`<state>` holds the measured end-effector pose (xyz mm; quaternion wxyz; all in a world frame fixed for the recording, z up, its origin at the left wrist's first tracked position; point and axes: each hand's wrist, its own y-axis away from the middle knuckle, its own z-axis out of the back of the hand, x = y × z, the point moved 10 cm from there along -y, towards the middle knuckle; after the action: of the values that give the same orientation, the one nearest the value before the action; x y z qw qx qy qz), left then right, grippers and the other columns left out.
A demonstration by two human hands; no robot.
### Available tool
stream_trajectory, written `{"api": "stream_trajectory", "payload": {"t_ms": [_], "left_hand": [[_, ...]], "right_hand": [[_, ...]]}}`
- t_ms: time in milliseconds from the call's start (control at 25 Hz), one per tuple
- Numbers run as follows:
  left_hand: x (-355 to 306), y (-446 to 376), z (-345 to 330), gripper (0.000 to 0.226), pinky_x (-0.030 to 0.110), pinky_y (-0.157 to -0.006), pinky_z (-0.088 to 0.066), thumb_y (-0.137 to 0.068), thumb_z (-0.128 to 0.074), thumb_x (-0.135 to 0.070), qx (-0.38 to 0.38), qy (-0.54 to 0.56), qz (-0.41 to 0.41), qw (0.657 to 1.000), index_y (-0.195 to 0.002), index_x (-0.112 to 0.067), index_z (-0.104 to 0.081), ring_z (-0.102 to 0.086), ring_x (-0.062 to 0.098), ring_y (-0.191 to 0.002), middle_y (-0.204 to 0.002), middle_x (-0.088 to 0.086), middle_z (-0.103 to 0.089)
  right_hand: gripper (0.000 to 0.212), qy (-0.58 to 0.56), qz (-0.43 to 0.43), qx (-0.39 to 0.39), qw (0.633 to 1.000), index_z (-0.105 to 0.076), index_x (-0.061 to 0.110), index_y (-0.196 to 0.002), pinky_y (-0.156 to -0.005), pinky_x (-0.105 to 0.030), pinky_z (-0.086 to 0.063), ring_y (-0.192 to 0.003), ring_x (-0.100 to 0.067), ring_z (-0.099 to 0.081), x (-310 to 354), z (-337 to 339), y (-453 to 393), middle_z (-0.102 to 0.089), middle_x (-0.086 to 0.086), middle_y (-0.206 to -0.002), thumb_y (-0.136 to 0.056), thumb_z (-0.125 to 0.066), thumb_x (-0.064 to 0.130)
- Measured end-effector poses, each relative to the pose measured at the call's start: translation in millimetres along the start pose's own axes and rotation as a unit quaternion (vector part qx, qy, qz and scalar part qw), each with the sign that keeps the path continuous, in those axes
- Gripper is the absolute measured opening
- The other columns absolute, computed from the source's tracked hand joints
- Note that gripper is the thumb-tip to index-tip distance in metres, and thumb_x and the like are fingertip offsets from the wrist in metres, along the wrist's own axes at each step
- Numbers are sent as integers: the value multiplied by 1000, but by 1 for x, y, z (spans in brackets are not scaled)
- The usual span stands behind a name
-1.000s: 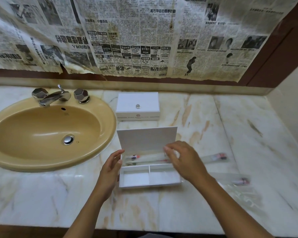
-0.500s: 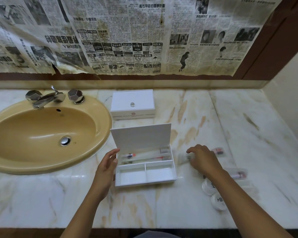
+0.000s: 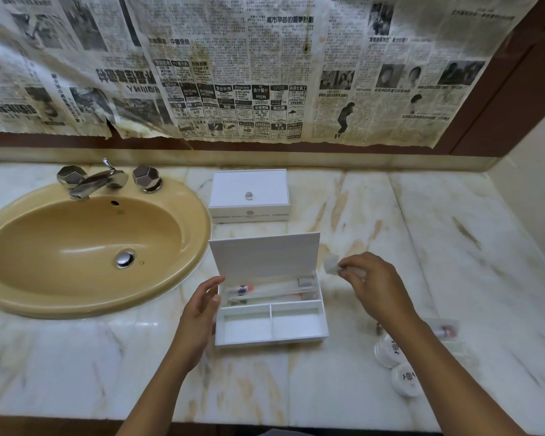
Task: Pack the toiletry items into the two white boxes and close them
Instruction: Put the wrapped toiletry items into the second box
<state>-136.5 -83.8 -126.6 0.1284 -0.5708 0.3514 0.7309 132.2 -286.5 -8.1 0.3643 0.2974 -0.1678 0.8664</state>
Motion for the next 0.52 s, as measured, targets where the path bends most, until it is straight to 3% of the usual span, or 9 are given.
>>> {"api": "stream_trajectory", "payload": {"t_ms": [120,280,400,520], "left_hand": [[-3,2,1,31,53,-100,-52,-106,-48,-28,-4,1,1,1000,-123,-51,-60,-48,19,-136,-143,-8,-55],[-3,3,0,32,53,-102,-51,-107,-47,-27,-2,11,8,1000,-123,-51,-61,-47,17,-137,-146,-4,-53],[-6,5,-2,34,53,-98,-54,-107,-47,-24,2,25,8,1000,-122,-50,-61,-54,19,-132,-142,-8,-57],[-11,8,-4,34,40,-86,-59,-107,-46,-19,-1,49,7,999,-120,-45,-63,-62,12,-120,-131,-14,-63]], "right_hand": [[9,-64,47,-27,997,-71,22,-91,-73,-22,-50,-82,-5,-60,50,28,0,-66,11,-88,-84,-70,18],[11,-159,70,-8,985,-72,23,-94,-70,-8,-44,-85,-1,-60,114,39,6,-66,16,-88,-84,-69,18],[11,-184,106,22,977,-73,21,-93,-70,-11,-44,-85,-3,-60,148,11,9,-67,14,-88,-83,-70,16],[10,-128,124,64,982,-73,20,-93,-72,-25,-49,-83,-7,-58,157,-39,9,-62,6,-89,-85,-68,20]]}}
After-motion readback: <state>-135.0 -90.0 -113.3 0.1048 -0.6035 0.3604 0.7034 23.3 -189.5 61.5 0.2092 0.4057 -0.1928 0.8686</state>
